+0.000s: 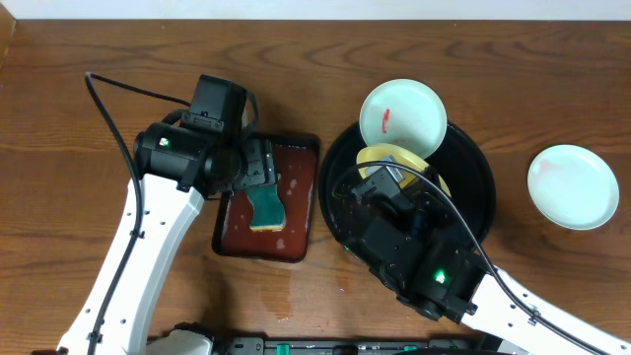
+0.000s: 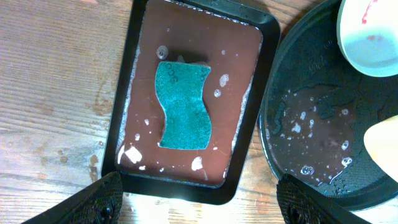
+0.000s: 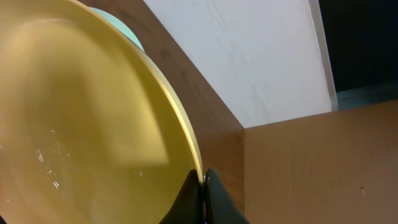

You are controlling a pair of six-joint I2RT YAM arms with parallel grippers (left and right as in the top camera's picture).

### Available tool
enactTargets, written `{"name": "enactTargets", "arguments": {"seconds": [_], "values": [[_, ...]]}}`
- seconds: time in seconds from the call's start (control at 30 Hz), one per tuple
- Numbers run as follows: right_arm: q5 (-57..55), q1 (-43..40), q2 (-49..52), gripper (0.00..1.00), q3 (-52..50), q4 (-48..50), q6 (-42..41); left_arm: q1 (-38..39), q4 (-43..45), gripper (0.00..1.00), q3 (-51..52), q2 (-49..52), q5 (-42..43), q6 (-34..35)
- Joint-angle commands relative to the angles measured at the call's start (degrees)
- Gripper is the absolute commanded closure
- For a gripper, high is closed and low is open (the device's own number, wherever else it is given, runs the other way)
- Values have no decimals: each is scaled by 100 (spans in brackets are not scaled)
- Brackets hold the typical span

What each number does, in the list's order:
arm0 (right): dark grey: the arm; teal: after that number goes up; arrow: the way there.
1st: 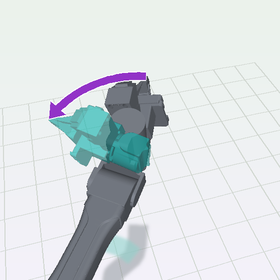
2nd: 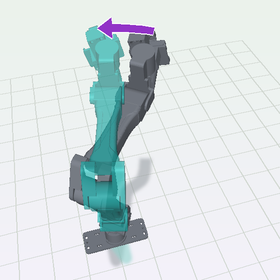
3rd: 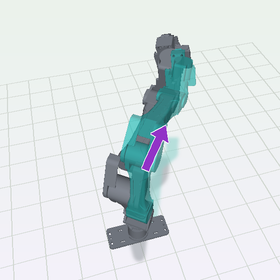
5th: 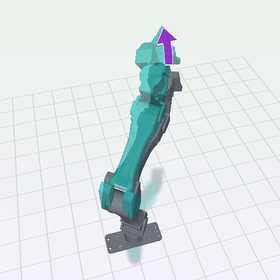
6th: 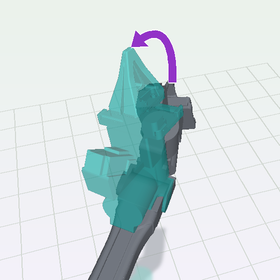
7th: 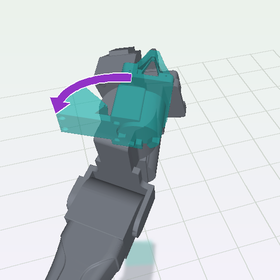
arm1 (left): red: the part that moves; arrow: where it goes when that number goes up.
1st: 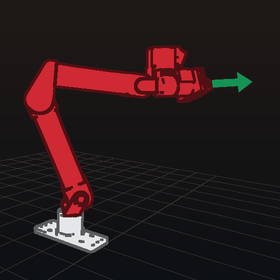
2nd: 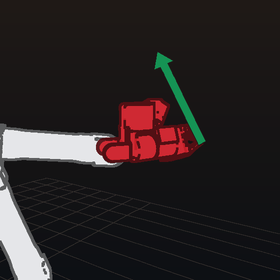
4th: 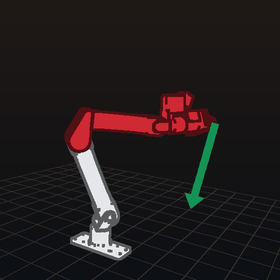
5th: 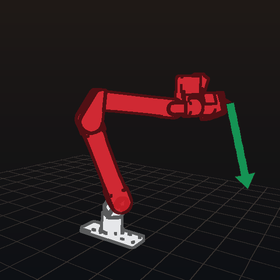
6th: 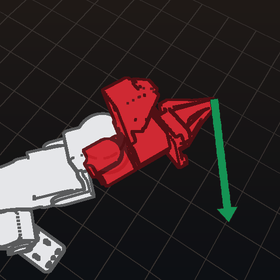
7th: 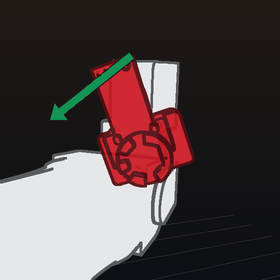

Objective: Clean dirty plates on tray and stack at the side
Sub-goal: 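Lift and tilt the yellow plate up by its rim with the right gripper, then carry the yellow plate right and set it on the mint plate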

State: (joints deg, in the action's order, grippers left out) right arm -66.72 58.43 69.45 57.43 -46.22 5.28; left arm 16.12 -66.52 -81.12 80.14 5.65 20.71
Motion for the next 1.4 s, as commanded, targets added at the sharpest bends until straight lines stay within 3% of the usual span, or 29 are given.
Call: {"name": "enactTargets", "arguments": {"seconds": [0.0, 0.47, 0.57, 0.67, 0.77, 0.9, 1.0, 1.37], "values": [[-249, 55, -79, 99, 87, 17, 17, -35, -22, 20, -26, 11, -55, -55], [127, 52, -76, 99, 87, 55, 24, -35, -22, 20, -26, 11, -55, -55], [-352, -203, -66, 99, 87, 48, -299, -35, -22, 20, -26, 11, -55, -55], [883, -221, -57, 99, 85, 166, 11, -35, -22, 20, -26, 11, -55, -55], [-55, -321, 17, 99, 85, 125, -229, -35, -22, 20, -26, 11, -55, -55], [667, -330, 28, 99, 85, 179, 192, -35, -22, 20, -26, 11, -55, -57], [35, -413, 42, 99, 85, 118, -319, -35, -22, 20, -26, 11, -55, -55], [267, -476, 63, 99, 85, 26, -415, -35, -20, 20, -26, 11, -55, -57]]}}
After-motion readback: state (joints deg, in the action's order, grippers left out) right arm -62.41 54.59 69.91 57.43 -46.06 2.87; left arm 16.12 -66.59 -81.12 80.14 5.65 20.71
